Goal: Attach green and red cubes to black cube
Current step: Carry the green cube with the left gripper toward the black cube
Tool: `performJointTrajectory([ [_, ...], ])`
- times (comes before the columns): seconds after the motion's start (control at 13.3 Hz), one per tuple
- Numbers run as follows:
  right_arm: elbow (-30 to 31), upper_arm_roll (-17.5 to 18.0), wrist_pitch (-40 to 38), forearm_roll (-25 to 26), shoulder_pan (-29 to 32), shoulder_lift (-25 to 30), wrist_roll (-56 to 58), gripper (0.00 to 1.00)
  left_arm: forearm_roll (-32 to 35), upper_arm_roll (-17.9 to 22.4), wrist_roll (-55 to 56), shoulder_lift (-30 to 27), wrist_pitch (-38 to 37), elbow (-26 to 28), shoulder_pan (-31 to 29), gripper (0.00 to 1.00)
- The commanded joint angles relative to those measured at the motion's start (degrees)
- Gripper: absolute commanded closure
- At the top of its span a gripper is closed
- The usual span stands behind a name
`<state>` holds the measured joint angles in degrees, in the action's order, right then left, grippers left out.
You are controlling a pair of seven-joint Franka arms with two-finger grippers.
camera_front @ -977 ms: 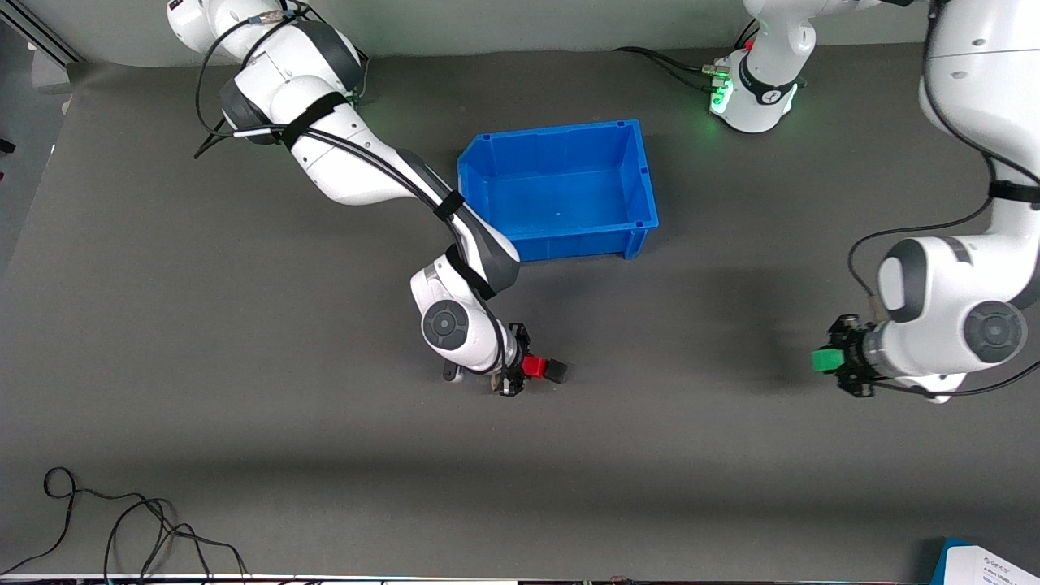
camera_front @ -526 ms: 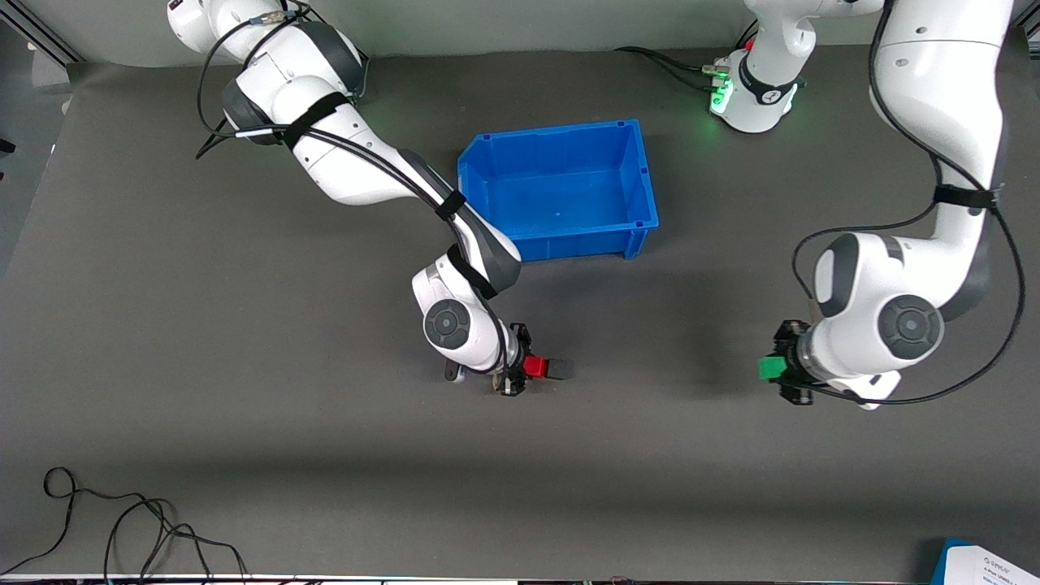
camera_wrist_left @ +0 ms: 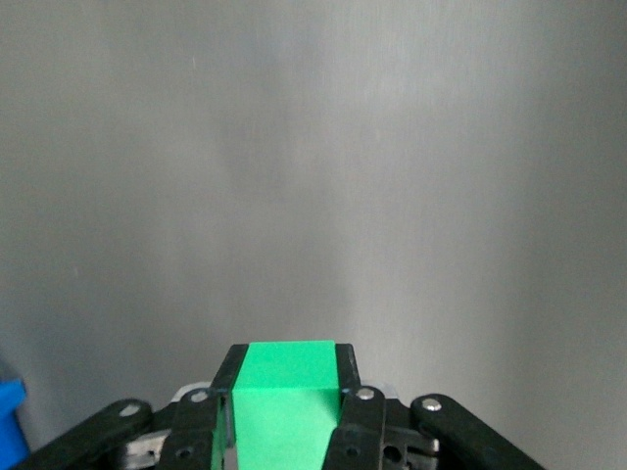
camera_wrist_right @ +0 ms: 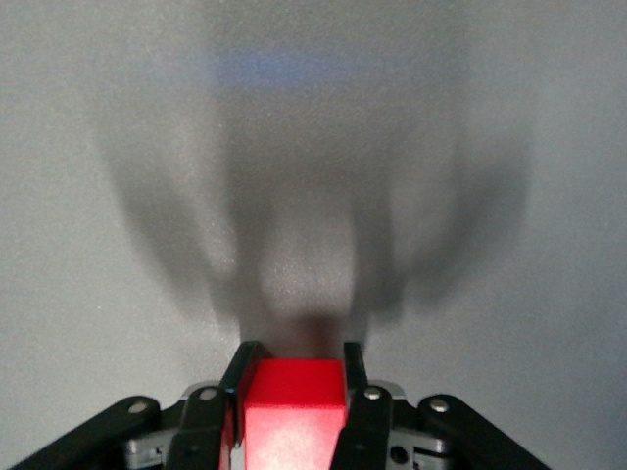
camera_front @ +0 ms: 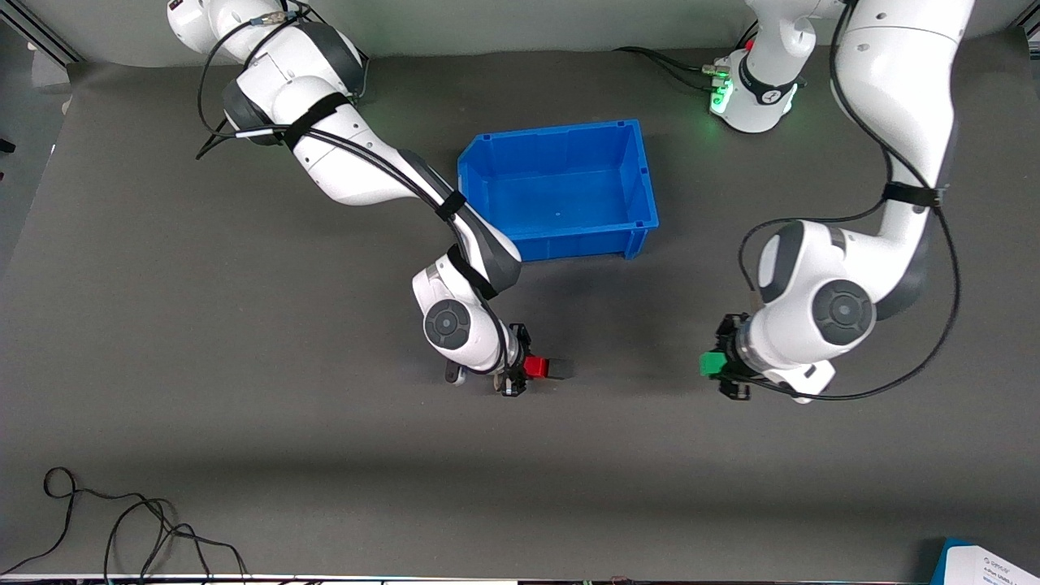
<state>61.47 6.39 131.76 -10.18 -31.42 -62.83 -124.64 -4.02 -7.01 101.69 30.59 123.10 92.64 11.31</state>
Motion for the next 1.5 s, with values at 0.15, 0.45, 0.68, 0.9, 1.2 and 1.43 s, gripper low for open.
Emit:
performJointTrajectory([
  [0.15,-2.14,-1.21,0.16,1.12,-1.02,-2.29,1.25,0.83,-0.9,0.68,5.18,5.18,1.34,-5.71,4.77,1.0],
  [0.45,-2.76,-0.6,-0.8,4.12,-0.58,-2.12,0.63,0.83,-0.73,0.77,7.2,6.76,4.7,-5.98,6.0,1.0],
  [0.68,-2.58,-1.03,-1.07,4.56,-0.75,-2.12,0.81,0.81,-0.55,0.77,7.9,9.04,6.79,-7.38,7.58,1.0],
  [0.9,-2.67,-0.59,-1.07,4.12,-0.75,-2.12,0.54,0.8,-0.11,0.86,8.7,10.71,10.58,-7.48,8.9,1.0],
  [1.2,-2.49,-0.86,-1.07,4.47,-1.1,-2.21,0.63,0.78,0.06,1.04,8.7,13.26,14.18,-7.39,11.27,1.0],
  [1.43,-2.32,-0.86,-1.07,4.38,-1.1,-2.21,-0.16,0.78,-0.02,1.3,9.48,14.93,15.59,-7.48,12.77,1.0],
])
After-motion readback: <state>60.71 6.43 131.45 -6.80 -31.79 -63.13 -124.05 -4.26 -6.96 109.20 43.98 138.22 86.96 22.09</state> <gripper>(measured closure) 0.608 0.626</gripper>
